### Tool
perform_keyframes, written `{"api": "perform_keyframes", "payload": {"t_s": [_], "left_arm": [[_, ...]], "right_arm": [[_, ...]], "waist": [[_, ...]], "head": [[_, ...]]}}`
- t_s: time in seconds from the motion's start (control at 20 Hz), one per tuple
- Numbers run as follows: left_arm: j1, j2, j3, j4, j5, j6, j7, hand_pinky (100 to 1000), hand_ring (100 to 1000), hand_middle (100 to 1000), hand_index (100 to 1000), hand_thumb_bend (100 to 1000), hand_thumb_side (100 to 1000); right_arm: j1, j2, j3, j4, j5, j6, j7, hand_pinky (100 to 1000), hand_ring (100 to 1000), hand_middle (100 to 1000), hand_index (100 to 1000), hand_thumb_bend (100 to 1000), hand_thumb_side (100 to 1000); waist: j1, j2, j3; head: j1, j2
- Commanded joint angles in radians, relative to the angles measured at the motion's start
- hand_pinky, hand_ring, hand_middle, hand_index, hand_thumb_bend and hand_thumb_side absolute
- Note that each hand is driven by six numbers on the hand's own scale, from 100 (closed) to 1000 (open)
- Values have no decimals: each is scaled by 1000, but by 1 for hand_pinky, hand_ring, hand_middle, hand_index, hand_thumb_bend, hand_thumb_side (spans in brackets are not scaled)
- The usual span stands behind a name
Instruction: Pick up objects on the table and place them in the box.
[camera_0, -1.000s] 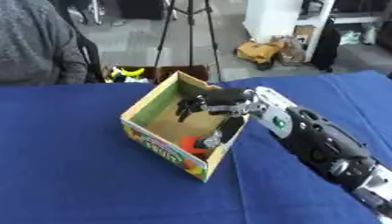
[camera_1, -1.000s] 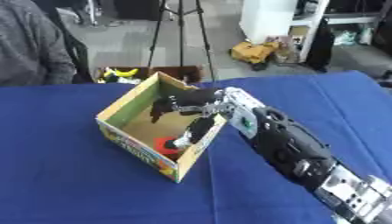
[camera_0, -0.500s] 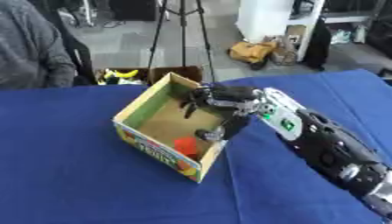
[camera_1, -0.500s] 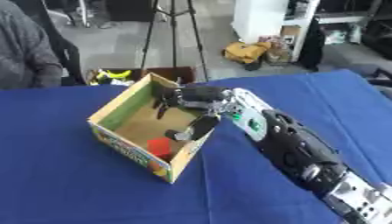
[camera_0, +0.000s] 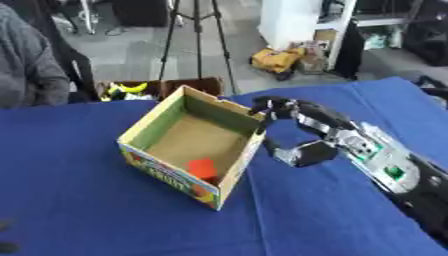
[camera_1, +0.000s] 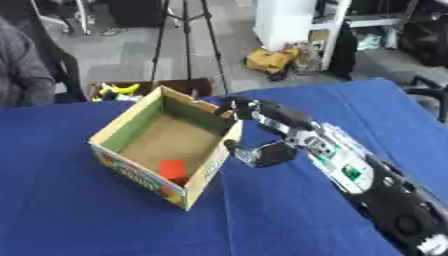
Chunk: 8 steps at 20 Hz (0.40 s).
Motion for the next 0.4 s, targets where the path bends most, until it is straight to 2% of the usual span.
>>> {"api": "perform_keyframes", "payload": {"t_s": [0.05,0.4], "left_arm": [[-2,22,15,-12,-7,-4,12,566,748,621,699,100,779],[6,26,24,-5,-12,-3,31,565,751,623,698,100,783]], "right_arm": [[49,-3,-34,-106,-63,26,-32,752,1000,820,663,100,615],[236,115,-72,-293,-178,122,-41,722,1000,809,649,100,646]], "waist": [[0,-17,-12],[6,-23,-51]], "head": [[26,8],[72,8]]}}
